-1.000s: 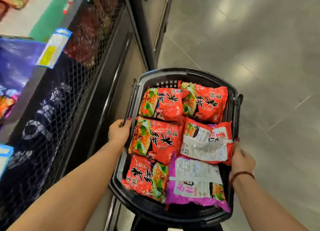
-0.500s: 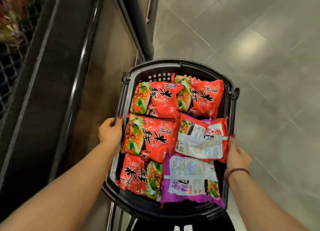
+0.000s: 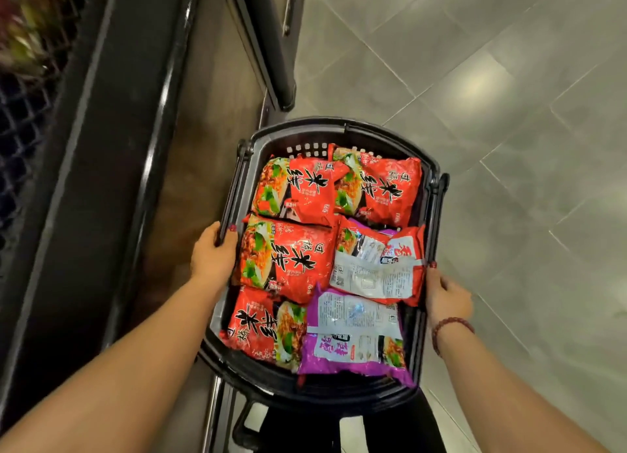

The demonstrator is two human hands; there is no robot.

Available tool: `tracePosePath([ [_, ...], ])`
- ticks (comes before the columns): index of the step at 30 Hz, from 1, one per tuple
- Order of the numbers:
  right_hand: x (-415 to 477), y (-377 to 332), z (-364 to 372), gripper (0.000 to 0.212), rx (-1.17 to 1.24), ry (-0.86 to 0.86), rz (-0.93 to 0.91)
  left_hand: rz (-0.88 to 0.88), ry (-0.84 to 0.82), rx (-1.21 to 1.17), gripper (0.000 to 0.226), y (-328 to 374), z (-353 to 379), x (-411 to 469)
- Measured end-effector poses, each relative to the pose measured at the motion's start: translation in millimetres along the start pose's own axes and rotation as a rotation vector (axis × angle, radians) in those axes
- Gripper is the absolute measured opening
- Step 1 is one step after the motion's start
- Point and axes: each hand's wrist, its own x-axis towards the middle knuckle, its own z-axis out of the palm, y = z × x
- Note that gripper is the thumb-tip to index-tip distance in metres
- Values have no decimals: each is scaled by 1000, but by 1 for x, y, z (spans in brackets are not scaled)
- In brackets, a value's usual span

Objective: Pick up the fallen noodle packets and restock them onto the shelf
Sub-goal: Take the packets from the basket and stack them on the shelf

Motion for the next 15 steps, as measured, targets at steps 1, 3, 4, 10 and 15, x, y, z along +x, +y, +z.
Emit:
tracePosePath([
  [1, -5, -5, -6, 39, -34, -7, -29, 22, -4, 50, 48, 5, -6, -7],
  [3, -16, -21, -20, 40, -91, -27, -93, 124, -16, 157, 46, 16, -17, -26],
  [4, -23, -30, -29, 44, -120, -46, -151, 193, -27, 212, 43, 22, -22, -38],
  [10, -83, -115, -91, 44, -567, -89, -730, 648, -88, 451, 38, 67, -62, -117],
  [15, -150, -183, -144, 61, -764, -123, -942, 770, -4, 503, 49, 127, -105, -197],
])
